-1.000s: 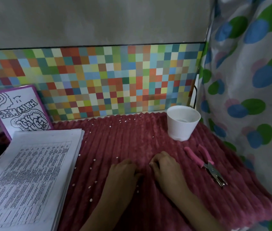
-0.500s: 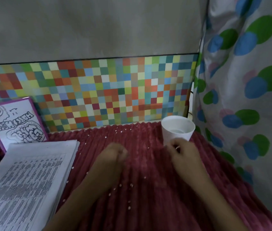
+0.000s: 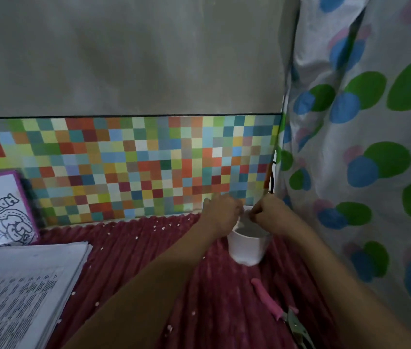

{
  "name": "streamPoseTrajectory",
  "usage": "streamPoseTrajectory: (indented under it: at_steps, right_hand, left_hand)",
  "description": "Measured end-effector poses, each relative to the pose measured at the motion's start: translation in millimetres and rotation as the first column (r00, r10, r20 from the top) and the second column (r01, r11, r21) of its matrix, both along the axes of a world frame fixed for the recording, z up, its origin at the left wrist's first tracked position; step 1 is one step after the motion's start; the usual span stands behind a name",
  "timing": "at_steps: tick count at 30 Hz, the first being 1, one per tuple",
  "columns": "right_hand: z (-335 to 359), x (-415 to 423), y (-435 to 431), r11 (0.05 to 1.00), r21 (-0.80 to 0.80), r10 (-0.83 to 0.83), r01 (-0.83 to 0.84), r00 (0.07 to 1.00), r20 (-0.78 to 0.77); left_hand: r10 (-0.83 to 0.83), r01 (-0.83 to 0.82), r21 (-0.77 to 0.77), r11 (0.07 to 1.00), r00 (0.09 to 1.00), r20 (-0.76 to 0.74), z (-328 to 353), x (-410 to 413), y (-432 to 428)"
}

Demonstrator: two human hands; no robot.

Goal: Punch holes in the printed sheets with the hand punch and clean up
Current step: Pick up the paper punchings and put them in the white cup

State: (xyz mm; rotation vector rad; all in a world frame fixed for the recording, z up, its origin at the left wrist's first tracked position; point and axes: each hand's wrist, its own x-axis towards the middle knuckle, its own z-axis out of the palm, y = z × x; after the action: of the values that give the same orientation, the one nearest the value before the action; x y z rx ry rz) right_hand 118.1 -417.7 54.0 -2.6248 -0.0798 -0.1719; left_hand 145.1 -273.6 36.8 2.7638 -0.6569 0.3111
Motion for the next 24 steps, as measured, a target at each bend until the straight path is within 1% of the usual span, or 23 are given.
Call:
streamPoseTrajectory:
  at_steps: [2, 4, 6, 8, 11, 13, 15, 16, 18, 19, 20, 22, 23, 24]
  right_hand:
    - [2.0, 2.8, 0.6, 0.998, -0.039, -0.044, 0.044, 0.999, 0.001]
    - [1.8, 2.9, 2.0, 0.994, -0.039, -0.102, 0.103, 0.995, 0.019]
    - [0.6, 1.6, 2.3, 0.989, -0.009, -0.145, 0.146, 0.989, 0.022]
    - [0.3, 0.8, 1.1, 0.987, 0.006, -0.159, 0.159, 0.986, 0.046]
    - [0.1, -0.1, -1.4, 0.992, -0.005, -0.130, 0.130, 0.990, 0.055]
    - [-1.0, -2.0, -3.4, 0.992, -0.016, -0.123, 0.124, 0.992, 0.039]
    - [0.5, -9.3, -1.2, 0.989, 0.026, -0.148, 0.146, 0.986, 0.081]
    - [0.5, -15.6, 1.3, 0.986, 0.054, -0.166, 0.160, 0.977, 0.133]
    - [-1.1, -40.0, 14.4, 0.981, 0.130, -0.173, 0.142, 0.948, 0.268]
    - [-4.1, -56.7, 24.7, 0.977, 0.195, -0.145, 0.086, 0.941, 0.307]
    - [-7.4, -75.7, 36.5, 0.964, 0.267, -0.090, 0.008, 0.951, 0.297]
    - [-25.2, -106.6, 63.4, 0.924, 0.354, 0.095, -0.142, 0.985, 0.146]
    - [-39.1, -115.5, 73.4, 0.915, 0.360, 0.176, -0.185, 0.983, 0.058]
    - [-55.4, -120.3, 80.5, 0.918, 0.345, 0.213, -0.195, 0.977, -0.015]
  left_hand:
    - [0.029, -0.031, 0.027, 0.999, 0.996, 0.082, -0.7, 1.8, -2.7]
    - [0.087, -0.089, 0.007, 0.996, 0.983, 0.162, -0.8, 1.0, -6.3]
    - [0.113, -0.113, -0.012, 0.994, 0.977, 0.180, -1.0, 1.0, -9.5]
    - [0.095, -0.091, -0.035, 0.995, 0.988, 0.123, -1.2, 3.5, -8.0]
    - [-0.043, 0.040, -0.150, 0.988, 0.999, -0.014, -2.5, 6.3, 1.1]
    - [-0.090, 0.076, -0.237, 0.969, 0.995, -0.049, -0.9, -2.4, 10.7]
    - [-0.066, 0.059, -0.358, 0.932, 0.998, -0.010, 5.8, -24.3, 24.1]
    - [-0.036, 0.037, -0.406, 0.913, 0.999, 0.011, 10.3, -39.1, 33.8]
    - [0.038, -0.051, -0.438, 0.897, 0.999, -0.038, 11.9, -66.2, 61.2]
    - [0.075, -0.107, -0.429, 0.897, 0.993, -0.091, 8.2, -78.5, 78.3]
    - [0.099, -0.148, -0.411, 0.899, 0.986, -0.137, 2.9, -92.0, 94.8]
    - [0.142, -0.208, -0.375, 0.903, 0.970, -0.197, -15.6, -118.5, 125.2]
    - [0.163, -0.231, -0.364, 0.902, 0.965, -0.208, -25.7, -132.2, 134.6]
    - [0.168, -0.235, -0.355, 0.905, 0.963, -0.212, -36.1, -145.7, 140.2]
